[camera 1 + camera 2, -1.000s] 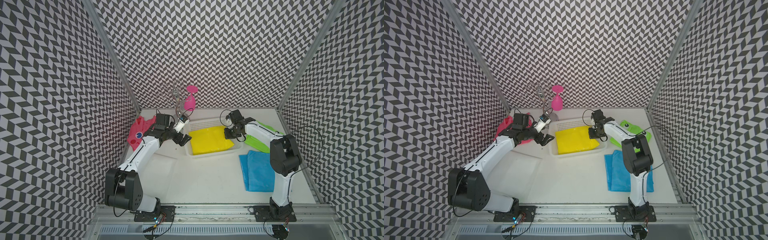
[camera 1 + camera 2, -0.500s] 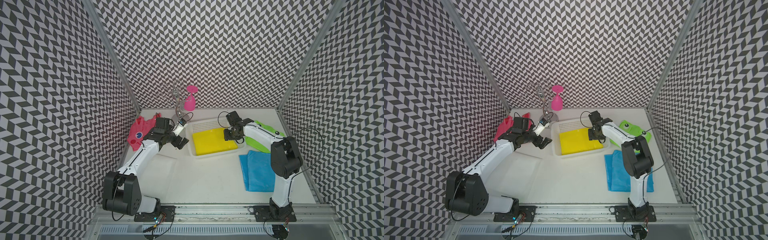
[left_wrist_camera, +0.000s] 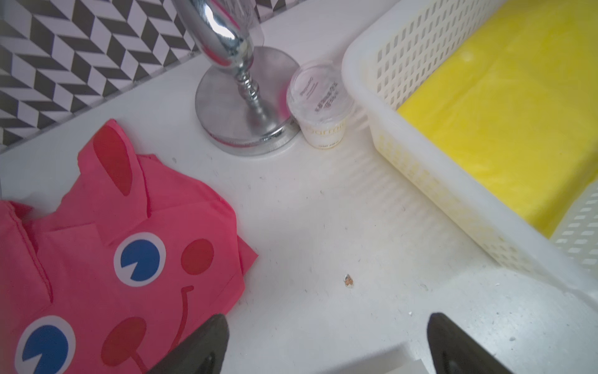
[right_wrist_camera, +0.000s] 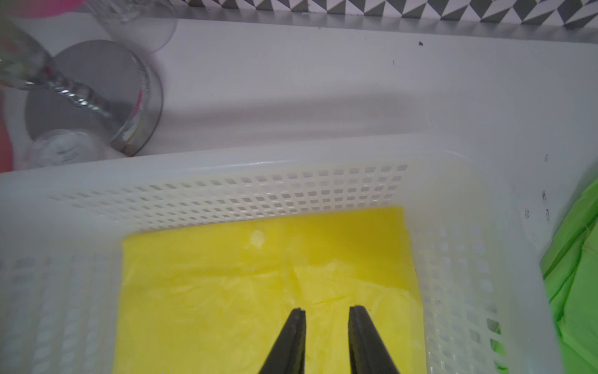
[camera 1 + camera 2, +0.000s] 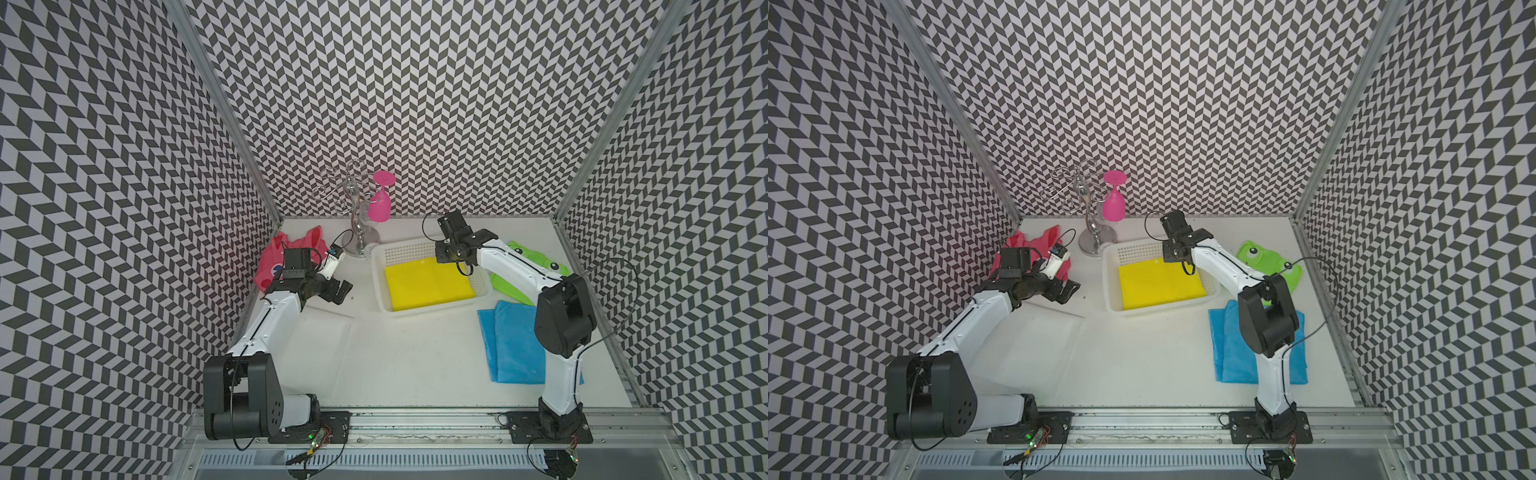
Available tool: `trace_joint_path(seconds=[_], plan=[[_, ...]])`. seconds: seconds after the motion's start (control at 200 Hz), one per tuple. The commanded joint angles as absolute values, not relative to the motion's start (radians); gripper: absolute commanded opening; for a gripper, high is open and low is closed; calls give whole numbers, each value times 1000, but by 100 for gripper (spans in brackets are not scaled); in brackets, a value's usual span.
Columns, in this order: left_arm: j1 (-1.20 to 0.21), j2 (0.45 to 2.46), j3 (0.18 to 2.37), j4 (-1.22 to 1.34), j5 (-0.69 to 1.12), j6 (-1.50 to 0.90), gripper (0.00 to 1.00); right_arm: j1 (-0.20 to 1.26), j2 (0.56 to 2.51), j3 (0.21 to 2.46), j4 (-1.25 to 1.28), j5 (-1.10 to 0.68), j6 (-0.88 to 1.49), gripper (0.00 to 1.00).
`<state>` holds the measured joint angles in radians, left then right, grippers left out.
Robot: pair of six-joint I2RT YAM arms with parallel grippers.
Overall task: Put the folded raincoat in the basket
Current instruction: Place the raincoat in the basket, then pick up the raincoat from the corner of the board.
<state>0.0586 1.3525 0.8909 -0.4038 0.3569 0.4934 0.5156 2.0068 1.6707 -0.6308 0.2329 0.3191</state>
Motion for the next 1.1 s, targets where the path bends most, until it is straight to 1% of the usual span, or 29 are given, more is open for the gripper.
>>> trace_joint_path(seconds=[0.0, 0.145, 0.305, 0.345, 0.416, 0.486, 0.571, 0.641, 0.731, 0.826, 0.891, 1.001, 1.092], plan=[[113, 1339, 855, -359, 333, 521, 100, 512, 2044, 1603, -538, 320, 351, 32], [148, 1334, 826, -341, 308, 527, 100, 514, 2096, 1554, -450, 308, 357, 31], [155, 1329, 800, -322, 329, 522, 100, 526, 2123, 1554, -403, 235, 325, 31], [155, 1332, 803, -327, 333, 524, 99, 526, 2116, 1554, -398, 187, 313, 31], [155, 1334, 813, -335, 333, 531, 99, 527, 2076, 1564, -433, 140, 315, 32], [155, 1330, 816, -345, 330, 540, 100, 529, 2000, 1555, -446, 148, 320, 34], [160, 1324, 814, -344, 330, 548, 100, 523, 1902, 1488, -363, 208, 315, 38], [166, 1320, 813, -342, 336, 540, 100, 506, 1871, 1423, -258, 243, 293, 38], [184, 1310, 808, -340, 365, 526, 100, 471, 1907, 1420, -220, 202, 292, 34], [198, 1300, 790, -326, 366, 516, 100, 450, 1994, 1502, -304, 187, 293, 25], [205, 1296, 772, -316, 354, 515, 100, 448, 2039, 1527, -324, 193, 292, 24], [209, 1292, 737, -298, 334, 516, 100, 447, 2080, 1496, -286, 213, 296, 19], [210, 1292, 710, -285, 312, 521, 99, 448, 2116, 1497, -306, 234, 303, 17]])
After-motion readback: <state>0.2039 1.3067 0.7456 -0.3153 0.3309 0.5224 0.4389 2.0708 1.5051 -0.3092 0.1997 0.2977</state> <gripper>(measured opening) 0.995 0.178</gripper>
